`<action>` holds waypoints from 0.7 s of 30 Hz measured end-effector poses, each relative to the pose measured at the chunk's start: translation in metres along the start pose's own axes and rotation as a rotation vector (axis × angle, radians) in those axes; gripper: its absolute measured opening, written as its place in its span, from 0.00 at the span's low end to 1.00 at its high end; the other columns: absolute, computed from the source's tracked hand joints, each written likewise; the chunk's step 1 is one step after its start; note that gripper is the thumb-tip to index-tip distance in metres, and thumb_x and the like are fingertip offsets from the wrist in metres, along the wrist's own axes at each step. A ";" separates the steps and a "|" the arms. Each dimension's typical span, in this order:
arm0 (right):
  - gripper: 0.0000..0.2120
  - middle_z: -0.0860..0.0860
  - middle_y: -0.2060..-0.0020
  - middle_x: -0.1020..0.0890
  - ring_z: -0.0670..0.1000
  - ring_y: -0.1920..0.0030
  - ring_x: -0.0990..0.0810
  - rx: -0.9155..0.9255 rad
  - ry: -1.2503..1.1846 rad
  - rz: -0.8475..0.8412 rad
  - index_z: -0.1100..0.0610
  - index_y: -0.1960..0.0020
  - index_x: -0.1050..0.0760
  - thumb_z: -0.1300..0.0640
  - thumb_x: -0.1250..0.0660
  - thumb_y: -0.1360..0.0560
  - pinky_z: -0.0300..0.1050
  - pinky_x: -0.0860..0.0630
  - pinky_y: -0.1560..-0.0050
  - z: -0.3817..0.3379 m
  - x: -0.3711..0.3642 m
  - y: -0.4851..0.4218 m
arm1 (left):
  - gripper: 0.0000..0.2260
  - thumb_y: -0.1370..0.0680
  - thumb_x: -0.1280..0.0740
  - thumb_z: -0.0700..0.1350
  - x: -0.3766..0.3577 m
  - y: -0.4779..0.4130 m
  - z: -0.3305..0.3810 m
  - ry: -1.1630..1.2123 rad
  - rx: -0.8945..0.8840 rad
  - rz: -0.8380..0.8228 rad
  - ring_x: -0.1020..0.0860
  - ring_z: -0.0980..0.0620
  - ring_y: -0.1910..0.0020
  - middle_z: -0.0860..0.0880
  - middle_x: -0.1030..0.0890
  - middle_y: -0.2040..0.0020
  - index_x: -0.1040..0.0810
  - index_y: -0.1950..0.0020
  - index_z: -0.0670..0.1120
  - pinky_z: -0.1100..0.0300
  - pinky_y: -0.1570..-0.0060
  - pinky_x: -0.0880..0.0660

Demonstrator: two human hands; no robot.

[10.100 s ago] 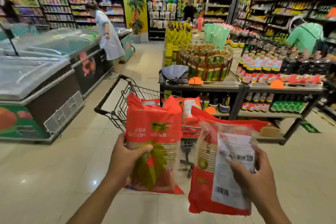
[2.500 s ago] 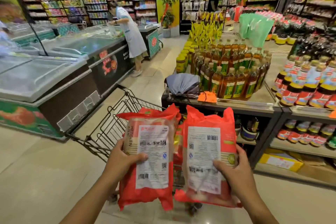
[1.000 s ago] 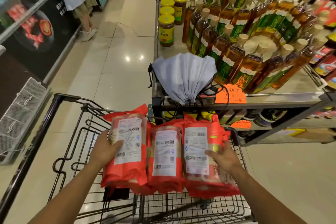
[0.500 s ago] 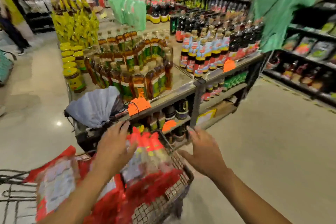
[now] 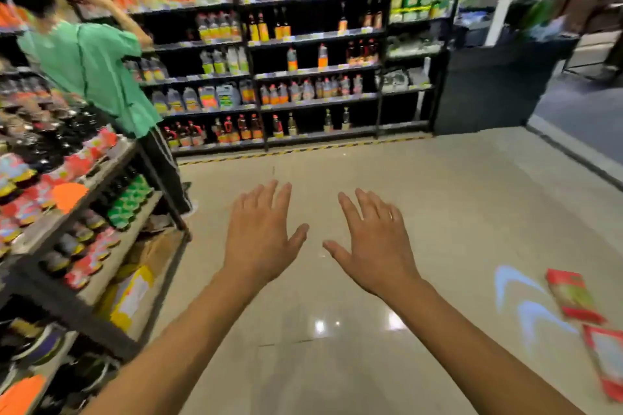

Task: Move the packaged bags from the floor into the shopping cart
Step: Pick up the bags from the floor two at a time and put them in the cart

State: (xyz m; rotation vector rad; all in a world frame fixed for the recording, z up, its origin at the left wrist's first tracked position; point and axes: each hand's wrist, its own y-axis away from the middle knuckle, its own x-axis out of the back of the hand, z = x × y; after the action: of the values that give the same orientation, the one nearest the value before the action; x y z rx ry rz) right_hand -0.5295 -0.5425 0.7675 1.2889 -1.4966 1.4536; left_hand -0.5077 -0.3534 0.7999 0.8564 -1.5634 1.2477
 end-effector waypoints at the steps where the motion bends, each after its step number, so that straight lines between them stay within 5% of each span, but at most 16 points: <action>1: 0.39 0.57 0.20 0.41 0.59 0.21 0.44 -0.067 0.023 0.017 0.51 0.19 0.48 0.31 0.46 0.23 0.61 0.45 0.23 0.031 0.009 0.007 | 0.35 0.20 0.41 0.65 -0.003 -0.016 0.033 0.017 -0.062 0.008 0.36 0.40 0.23 0.44 0.36 0.19 0.41 0.19 0.48 0.44 0.23 0.39; 5: 0.39 0.59 0.23 0.35 0.61 0.23 0.37 -0.355 0.091 0.066 0.52 0.20 0.42 0.31 0.45 0.24 0.63 0.39 0.26 0.146 0.033 0.043 | 0.34 0.21 0.41 0.65 -0.017 -0.069 0.154 0.083 -0.301 0.022 0.37 0.41 0.22 0.44 0.35 0.20 0.41 0.19 0.48 0.42 0.22 0.40; 9: 0.39 0.56 0.20 0.43 0.59 0.20 0.45 -0.593 0.127 0.030 0.49 0.19 0.50 0.31 0.46 0.22 0.60 0.47 0.23 0.239 0.049 0.073 | 0.34 0.21 0.41 0.65 -0.039 -0.110 0.256 0.145 -0.496 -0.003 0.35 0.41 0.23 0.44 0.33 0.21 0.39 0.20 0.48 0.43 0.24 0.38; 18: 0.39 0.57 0.22 0.36 0.60 0.23 0.38 -0.927 0.270 -0.034 0.50 0.21 0.41 0.30 0.51 0.26 0.60 0.41 0.26 0.421 0.043 0.071 | 0.34 0.23 0.39 0.64 -0.126 -0.231 0.447 0.288 -0.781 -0.090 0.30 0.38 0.27 0.41 0.29 0.24 0.34 0.21 0.46 0.40 0.27 0.34; 21: 0.39 0.56 0.20 0.40 0.58 0.21 0.42 -1.006 0.281 -0.084 0.49 0.19 0.46 0.31 0.51 0.25 0.58 0.45 0.24 0.479 0.041 0.051 | 0.34 0.23 0.41 0.64 -0.149 -0.277 0.501 0.331 -0.837 -0.136 0.28 0.37 0.27 0.41 0.28 0.24 0.32 0.22 0.45 0.39 0.28 0.32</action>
State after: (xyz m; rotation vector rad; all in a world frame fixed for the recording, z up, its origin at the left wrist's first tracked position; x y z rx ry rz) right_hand -0.5111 -1.0230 0.7185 0.4907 -1.6041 0.5954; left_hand -0.3240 -0.9109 0.7216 0.1919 -1.5182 0.5005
